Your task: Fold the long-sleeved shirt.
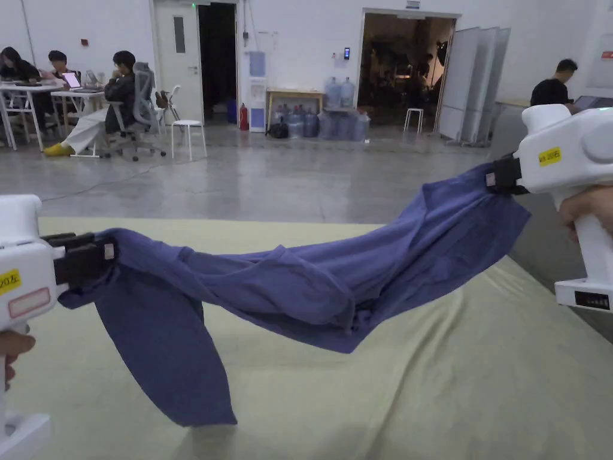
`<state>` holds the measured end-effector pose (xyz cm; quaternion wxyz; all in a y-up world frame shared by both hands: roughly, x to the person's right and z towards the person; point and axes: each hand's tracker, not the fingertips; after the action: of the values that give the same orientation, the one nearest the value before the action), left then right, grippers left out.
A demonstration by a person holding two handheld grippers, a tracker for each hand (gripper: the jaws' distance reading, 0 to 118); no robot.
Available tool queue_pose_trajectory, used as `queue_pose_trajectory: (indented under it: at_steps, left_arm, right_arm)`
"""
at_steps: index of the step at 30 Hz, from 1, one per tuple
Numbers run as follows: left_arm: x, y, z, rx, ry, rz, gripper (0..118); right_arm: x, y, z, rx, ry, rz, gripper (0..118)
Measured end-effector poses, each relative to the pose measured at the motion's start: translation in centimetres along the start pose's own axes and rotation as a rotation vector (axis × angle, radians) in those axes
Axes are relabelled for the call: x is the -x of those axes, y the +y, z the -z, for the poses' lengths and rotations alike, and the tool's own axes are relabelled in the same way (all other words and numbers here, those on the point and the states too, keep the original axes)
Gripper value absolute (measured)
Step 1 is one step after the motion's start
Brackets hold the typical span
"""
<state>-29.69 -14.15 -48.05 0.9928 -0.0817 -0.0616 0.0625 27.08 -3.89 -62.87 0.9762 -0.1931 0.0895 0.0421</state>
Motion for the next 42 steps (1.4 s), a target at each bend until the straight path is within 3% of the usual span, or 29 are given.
queue_pose_trajectory:
  at_steps: [10, 13, 16, 19, 25, 35, 39, 42]
  left_arm:
    - [0.7, 10.6, 8.4, -0.037, 0.029, -0.063, 6]
    - [0.6, 12.5, 10.3, -0.011, 0.07, -0.007, 6]
    - [-0.2, 14.1, 11.2, -0.025, 0.073, 0.034, 6]
    - [-0.7, 14.0, 11.7, -0.042, 0.047, 0.04, 6]
    - [-0.2, 8.3, 13.6, 0.037, 0.069, 0.04, 6]
    - [1.7, -7.7, 16.7, 0.292, 0.075, 0.0, 6]
    - [2.5, -10.2, 13.7, 0.295, 0.059, -0.042, 6]
    - [2.7, -12.0, 8.9, 0.249, 0.011, -0.063, 6]
  right_arm:
    - [-2.1, 5.7, 2.4, -0.03, -0.075, 0.154, 1]
    - [-2.0, 6.4, 3.5, -0.039, -0.08, 0.134, 1]
    - [-1.3, 7.3, 4.2, -0.039, -0.095, 0.054, 1]
    - [-1.1, 7.3, 5.0, -0.045, -0.094, 0.059, 1]
    - [-0.5, 2.2, 8.6, 0.008, -0.085, 0.082, 1]
    - [0.9, -14.0, 16.6, 0.224, -0.05, 0.158, 1]
    - [-0.2, -17.3, 15.4, 0.227, -0.015, 0.189, 1]
    - [0.0, -20.0, 10.7, 0.18, 0.032, 0.157, 1]
